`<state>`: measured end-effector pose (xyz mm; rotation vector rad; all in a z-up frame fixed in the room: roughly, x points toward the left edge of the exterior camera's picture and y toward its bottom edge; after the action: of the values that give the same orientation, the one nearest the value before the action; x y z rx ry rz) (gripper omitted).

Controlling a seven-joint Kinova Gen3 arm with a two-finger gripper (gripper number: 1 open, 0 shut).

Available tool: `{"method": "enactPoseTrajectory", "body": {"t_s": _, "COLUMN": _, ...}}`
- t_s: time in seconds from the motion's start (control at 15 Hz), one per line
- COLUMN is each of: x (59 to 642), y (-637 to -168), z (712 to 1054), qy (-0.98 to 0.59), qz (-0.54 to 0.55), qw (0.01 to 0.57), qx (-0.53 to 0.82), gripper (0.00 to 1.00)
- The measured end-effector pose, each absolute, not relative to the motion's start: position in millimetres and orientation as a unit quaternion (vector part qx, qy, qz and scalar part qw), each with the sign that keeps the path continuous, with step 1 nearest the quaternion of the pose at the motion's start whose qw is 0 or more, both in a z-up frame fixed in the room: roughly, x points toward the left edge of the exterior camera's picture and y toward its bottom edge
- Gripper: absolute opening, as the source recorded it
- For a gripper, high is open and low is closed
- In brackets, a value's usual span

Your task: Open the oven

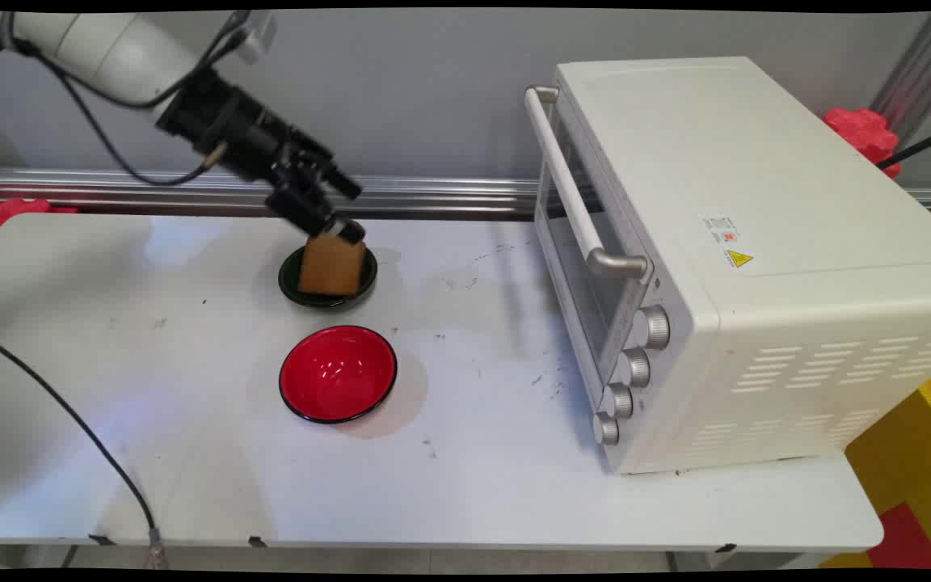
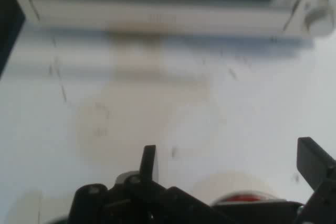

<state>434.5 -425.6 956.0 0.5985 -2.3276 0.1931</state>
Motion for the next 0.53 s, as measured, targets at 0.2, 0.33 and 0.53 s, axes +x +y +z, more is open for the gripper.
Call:
{"method": "enactPoseTrajectory", "body": {"t_s": 0.2, "x": 421.4, "y": -438.8, "z": 967.9, "qy": -0.892, "qz": 0.081, "qw": 0.384, "qx": 0.225, "gripper": 1.00}}
{"method": "enactPoseTrajectory", "body": {"t_s": 0.33, "x": 414.5, "y": -445.9, "z": 974.5, "qy": -0.888, "qz": 0.085, "qw": 0.395, "qx": 0.221, "gripper": 1.00}}
{"method": "enactPoseTrajectory", "body": {"t_s": 0.53, "x": 404.4, "y": -458.1, "z": 985.4, "qy": -0.883, "qz": 0.090, "qw": 0.408, "qx": 0.215, "gripper": 1.00}}
